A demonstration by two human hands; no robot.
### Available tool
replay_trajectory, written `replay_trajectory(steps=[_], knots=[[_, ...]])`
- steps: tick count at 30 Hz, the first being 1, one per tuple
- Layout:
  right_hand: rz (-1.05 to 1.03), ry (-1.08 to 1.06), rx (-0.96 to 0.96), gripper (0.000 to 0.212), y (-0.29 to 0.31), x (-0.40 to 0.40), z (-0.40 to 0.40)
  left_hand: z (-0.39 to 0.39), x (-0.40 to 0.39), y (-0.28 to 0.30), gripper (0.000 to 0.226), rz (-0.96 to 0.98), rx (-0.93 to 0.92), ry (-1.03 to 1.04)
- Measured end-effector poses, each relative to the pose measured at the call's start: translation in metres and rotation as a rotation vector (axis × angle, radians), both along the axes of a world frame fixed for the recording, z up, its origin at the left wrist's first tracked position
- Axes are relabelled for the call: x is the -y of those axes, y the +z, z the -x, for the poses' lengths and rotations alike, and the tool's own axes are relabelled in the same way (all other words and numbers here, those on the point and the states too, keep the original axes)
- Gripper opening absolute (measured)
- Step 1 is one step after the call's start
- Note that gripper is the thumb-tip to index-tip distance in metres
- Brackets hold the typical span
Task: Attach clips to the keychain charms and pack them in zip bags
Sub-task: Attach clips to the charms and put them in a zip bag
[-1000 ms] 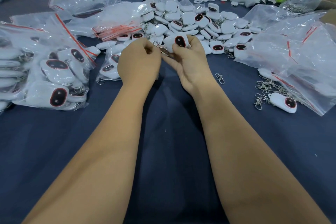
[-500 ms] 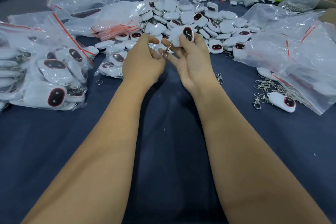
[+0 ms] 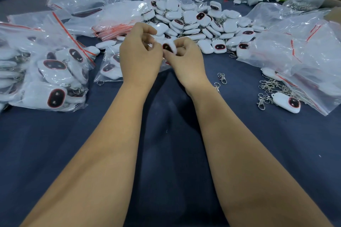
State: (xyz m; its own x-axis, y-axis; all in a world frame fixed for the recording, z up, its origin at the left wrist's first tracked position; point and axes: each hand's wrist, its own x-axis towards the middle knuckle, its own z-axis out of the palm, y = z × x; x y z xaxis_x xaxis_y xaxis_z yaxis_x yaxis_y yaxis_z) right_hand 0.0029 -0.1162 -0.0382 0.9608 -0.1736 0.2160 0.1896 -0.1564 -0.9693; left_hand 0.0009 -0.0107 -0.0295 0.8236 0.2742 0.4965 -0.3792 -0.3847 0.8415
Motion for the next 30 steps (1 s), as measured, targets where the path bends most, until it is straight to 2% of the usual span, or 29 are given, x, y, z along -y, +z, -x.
replay_trajectory(steps=[2,3,5,7,9,12,14,16,18,20,22,24,27,30], knots=[[0.15,-0.018,0.048,0.009,0.0,-0.002,-0.001,0.001,0.001,0.001,0.027,0.002,0.044,-0.004],[0.199,-0.041,0.064,0.014,-0.001,-0.002,-0.003,0.001,0.002,0.0,0.027,-0.006,0.061,-0.003],[0.177,-0.075,0.073,0.02,-0.002,-0.002,-0.003,0.001,0.001,0.0,0.024,-0.012,0.081,0.011],[0.16,-0.083,0.068,0.014,-0.002,0.001,-0.002,0.0,0.0,-0.001,0.022,0.0,0.082,0.032],[0.195,0.026,0.058,0.017,-0.001,0.001,-0.001,-0.002,-0.001,-0.002,0.02,0.0,0.054,0.041],[0.172,0.232,0.023,0.038,0.001,-0.001,0.0,-0.006,-0.004,-0.004,0.017,-0.063,-0.066,0.034],[0.092,0.235,0.002,0.036,0.002,-0.001,-0.001,-0.007,-0.005,-0.005,0.019,-0.08,-0.119,0.036],[-0.041,0.148,-0.011,0.031,0.003,-0.001,-0.002,-0.007,-0.005,-0.003,0.022,-0.022,-0.126,0.044],[-0.043,0.035,-0.008,0.026,0.002,0.001,-0.003,-0.005,-0.006,0.003,0.022,0.101,-0.067,0.097],[0.054,-0.005,-0.017,0.028,0.0,0.003,-0.004,-0.003,-0.01,0.011,0.023,0.224,0.089,0.171],[0.13,0.021,-0.005,0.04,-0.003,0.004,-0.004,-0.001,-0.014,0.017,0.025,0.297,0.217,0.221],[0.124,0.103,0.034,0.053,-0.003,0.003,-0.003,0.001,-0.014,0.019,0.026,0.338,0.243,0.207],[0.11,0.25,0.095,0.057,-0.004,-0.002,-0.001,0.002,-0.01,0.015,0.022,0.237,0.201,0.136],[0.029,0.233,0.075,0.045,-0.002,-0.003,-0.002,0.0,-0.001,0.006,0.026,-0.004,0.086,0.012]])
